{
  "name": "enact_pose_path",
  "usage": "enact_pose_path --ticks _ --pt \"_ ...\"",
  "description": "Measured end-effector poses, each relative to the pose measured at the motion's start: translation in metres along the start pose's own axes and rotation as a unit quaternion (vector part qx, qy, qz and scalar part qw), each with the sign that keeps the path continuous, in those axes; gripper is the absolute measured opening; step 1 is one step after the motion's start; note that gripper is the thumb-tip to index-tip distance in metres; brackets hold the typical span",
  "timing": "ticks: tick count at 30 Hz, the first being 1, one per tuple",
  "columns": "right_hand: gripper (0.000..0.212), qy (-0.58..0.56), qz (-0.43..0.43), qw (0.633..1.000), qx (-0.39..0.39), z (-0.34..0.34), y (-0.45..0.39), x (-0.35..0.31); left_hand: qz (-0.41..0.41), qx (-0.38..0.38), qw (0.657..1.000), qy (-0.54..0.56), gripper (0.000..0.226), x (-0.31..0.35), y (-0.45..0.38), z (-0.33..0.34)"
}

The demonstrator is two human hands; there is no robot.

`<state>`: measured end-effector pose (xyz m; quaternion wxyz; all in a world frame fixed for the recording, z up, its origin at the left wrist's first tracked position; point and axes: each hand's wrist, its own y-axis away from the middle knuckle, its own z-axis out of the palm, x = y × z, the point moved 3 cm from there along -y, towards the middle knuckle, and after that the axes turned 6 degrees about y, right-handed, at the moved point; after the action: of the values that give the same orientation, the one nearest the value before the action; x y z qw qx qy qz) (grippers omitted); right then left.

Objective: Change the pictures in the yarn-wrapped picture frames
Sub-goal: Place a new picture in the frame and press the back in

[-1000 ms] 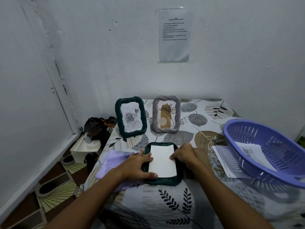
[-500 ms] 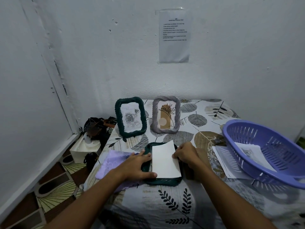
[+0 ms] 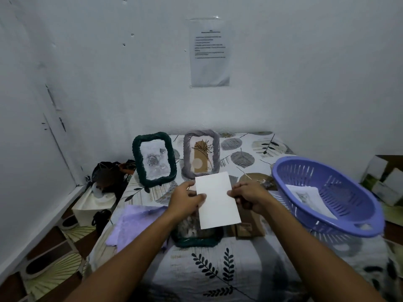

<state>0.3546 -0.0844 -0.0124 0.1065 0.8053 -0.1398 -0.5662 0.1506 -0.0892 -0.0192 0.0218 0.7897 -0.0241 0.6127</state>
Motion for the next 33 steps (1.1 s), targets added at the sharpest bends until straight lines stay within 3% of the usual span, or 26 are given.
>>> enact_pose_path --ticks 4,6,9,11,15,22,33 --pt "0.006 0.013 -0.041 0.998 0.035 -0.031 0.016 -0.007 -0.045 -0.022 0.993 0.105 0.049 0.016 -0.003 0.031" --pt "0.010 0.084 -0.090 0.986 0.112 -0.053 0.020 -0.009 -0.043 -0.026 0.991 0.123 0.047 0.023 -0.007 0.047" --pt "0.026 0.302 -0.127 0.911 0.250 -0.090 0.026 -0.005 -0.044 -0.035 0.991 0.124 0.045 0.029 -0.013 0.074" --pt "0.032 0.361 -0.094 0.901 0.220 -0.105 0.025 0.007 -0.054 -0.042 0.992 0.109 0.043 0.031 -0.017 0.093" --pt "0.042 0.310 -0.031 0.944 0.111 -0.116 0.021 0.025 -0.065 -0.037 0.996 0.045 0.044 0.025 -0.028 0.126" --pt "0.023 0.276 -0.070 0.950 0.129 -0.136 0.024 0.016 -0.107 -0.046 0.990 0.075 0.034 0.014 -0.033 0.177" --pt "0.028 0.259 -0.073 0.954 0.134 -0.134 0.019 0.023 -0.110 -0.038 0.992 0.052 0.026 0.017 -0.038 0.228"
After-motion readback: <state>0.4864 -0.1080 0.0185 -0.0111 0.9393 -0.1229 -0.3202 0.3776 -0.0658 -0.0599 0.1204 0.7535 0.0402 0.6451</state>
